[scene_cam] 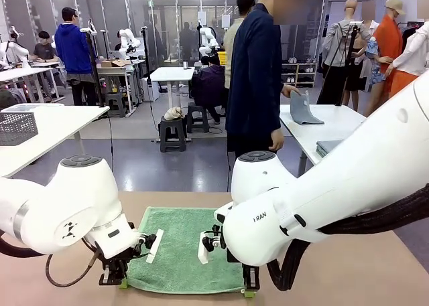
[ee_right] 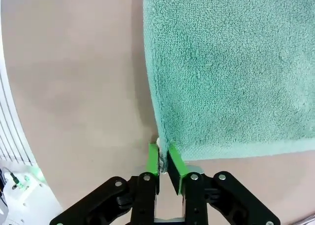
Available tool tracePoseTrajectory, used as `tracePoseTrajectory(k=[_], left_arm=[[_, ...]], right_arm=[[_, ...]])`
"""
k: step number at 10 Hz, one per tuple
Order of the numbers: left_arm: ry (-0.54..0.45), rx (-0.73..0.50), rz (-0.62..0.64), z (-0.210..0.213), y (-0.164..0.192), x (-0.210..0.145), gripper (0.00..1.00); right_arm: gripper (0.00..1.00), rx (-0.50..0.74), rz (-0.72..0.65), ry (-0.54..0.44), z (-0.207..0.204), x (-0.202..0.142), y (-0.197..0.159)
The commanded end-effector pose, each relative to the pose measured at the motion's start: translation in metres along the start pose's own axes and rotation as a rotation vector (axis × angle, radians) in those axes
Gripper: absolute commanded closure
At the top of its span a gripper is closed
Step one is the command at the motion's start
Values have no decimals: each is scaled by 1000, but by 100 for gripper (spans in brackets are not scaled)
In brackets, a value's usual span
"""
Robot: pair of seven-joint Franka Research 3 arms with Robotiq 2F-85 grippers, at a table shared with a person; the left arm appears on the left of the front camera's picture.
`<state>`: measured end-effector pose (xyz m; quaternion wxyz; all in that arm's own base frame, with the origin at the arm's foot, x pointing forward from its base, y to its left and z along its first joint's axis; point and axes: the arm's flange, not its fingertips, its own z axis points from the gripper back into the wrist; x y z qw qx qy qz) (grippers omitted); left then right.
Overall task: Fold the towels and place them in the basket.
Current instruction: When a person lays out a Towel with hook on the table, fold it in half twice.
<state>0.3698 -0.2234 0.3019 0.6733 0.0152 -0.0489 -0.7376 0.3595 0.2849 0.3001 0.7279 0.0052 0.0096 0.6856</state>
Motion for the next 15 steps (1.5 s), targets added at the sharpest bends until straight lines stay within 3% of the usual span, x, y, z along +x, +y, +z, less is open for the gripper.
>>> tracePoseTrajectory(k=[1,7,15], left_arm=[[-6,38,13,12,-1,0,100],[14,37,68,86,10,0,100],[-5,53,65,92,12,0,100]], right_arm=[[100,-13,-26,25,15,1,-1],[100,-83,-3,24,92,-2,-14],[100,-87,-5,2,98,1,-14]])
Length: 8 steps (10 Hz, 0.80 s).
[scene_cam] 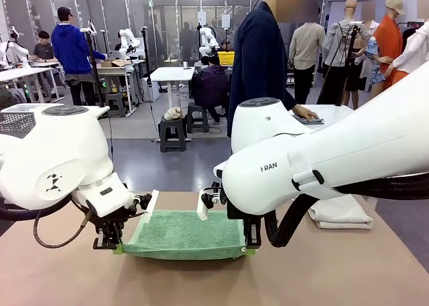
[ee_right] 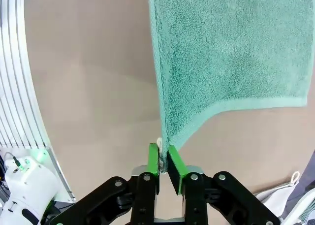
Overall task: Fold the towels and place them in the basket.
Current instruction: When a person lays out a Towel with hook on the table, fold it in half twice.
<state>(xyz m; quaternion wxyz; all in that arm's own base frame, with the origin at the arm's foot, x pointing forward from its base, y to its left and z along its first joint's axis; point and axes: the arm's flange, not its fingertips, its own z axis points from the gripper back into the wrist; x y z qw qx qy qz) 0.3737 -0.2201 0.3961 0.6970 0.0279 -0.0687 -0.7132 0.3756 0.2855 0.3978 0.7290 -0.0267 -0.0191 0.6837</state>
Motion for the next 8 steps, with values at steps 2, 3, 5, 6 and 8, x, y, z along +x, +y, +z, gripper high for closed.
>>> tracePoseTrajectory(k=[2,3,5,6,8], left_arm=[[-3,-20,-12,-2,10,0,93],[1,-27,-24,-4,22,1,93],[17,-39,-46,-7,57,7,93],[22,-53,-53,-9,74,8,93],[34,-70,-44,-19,116,11,93]], right_arm=[[89,20,8,-10,-3,-1,-10],[89,23,17,-5,-5,-1,-23],[89,21,35,-2,-10,0,-54],[89,25,52,-12,-12,1,-69],[89,31,56,-11,-21,4,-101]])
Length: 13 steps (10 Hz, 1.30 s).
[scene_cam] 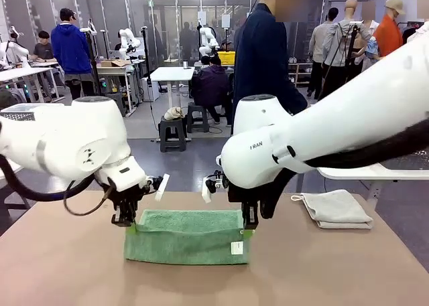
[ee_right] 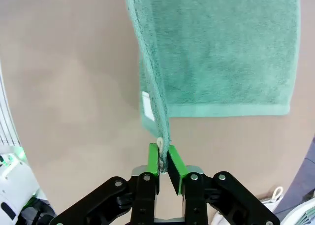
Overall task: Fold the towels and place them in the basket.
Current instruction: When a person lays out a Towel with hook on the table, fold it in half twice.
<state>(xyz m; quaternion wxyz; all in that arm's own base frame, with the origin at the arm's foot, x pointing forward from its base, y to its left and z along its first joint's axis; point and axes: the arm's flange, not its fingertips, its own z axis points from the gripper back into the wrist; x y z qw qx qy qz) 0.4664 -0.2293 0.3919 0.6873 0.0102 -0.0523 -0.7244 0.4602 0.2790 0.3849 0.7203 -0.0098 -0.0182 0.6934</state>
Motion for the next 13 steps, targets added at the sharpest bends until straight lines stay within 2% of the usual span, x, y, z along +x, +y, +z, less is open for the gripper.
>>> tracePoseTrajectory(k=[1,3,6,13], left_arm=[[50,-16,3,-6,50,2,93],[102,21,48,-16,80,-3,93],[81,23,44,-39,105,-7,93],[69,32,101,-74,127,-15,93]], right_arm=[[89,3,23,14,-8,5,-37],[89,-17,24,17,-19,7,-65],[89,-42,34,5,-42,13,-92],[89,-51,0,16,-67,11,-120]])
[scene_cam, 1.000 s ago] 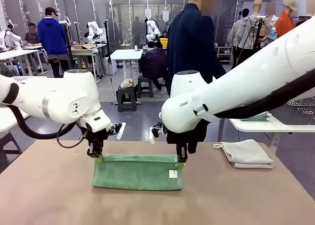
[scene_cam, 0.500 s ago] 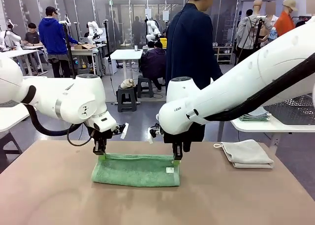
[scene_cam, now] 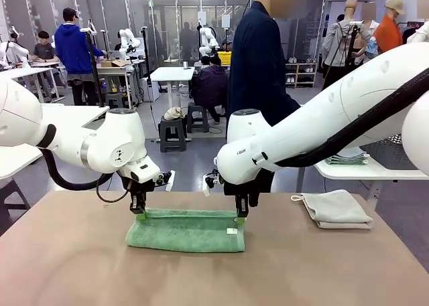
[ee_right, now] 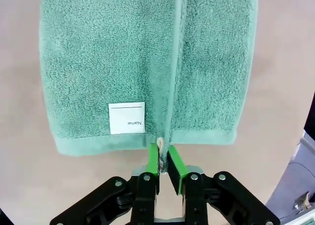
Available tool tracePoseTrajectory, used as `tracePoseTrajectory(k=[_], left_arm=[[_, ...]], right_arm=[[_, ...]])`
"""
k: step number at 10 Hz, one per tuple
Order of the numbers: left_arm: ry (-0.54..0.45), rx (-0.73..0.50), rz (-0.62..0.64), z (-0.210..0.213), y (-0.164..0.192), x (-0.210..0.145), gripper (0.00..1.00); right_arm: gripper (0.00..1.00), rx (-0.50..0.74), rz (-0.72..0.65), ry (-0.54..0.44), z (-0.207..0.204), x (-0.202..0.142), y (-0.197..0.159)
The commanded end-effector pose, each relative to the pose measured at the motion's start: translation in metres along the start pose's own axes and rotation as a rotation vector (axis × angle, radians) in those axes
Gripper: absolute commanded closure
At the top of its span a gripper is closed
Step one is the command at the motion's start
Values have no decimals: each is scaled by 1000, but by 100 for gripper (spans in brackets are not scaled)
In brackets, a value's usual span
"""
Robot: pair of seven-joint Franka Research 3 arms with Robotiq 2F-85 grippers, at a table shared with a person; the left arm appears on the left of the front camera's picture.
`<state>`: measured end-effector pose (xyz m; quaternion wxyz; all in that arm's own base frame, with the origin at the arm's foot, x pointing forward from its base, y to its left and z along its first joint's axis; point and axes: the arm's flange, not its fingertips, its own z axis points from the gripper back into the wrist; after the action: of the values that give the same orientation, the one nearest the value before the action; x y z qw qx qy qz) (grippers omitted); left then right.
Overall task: Fold the towels and place them in the basket.
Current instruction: When a person lays out a Towel with hook on the table, fold it in half twice.
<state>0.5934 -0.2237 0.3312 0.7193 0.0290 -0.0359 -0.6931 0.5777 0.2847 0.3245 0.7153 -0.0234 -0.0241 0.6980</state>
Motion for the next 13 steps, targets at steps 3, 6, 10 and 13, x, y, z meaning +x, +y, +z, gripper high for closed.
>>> tracePoseTrajectory(k=[3,6,10,13], left_arm=[[0,26,26,-13,11,1,74],[-11,64,46,-12,12,-5,42],[-79,64,47,56,-11,-28,23],[-139,62,7,133,-42,-57,23]], right_arm=[[81,-50,7,-1,-12,-6,-11],[51,-76,14,-16,-17,-14,-17],[25,-46,-77,-76,49,-20,16],[25,21,-449,-117,130,-29,64]])
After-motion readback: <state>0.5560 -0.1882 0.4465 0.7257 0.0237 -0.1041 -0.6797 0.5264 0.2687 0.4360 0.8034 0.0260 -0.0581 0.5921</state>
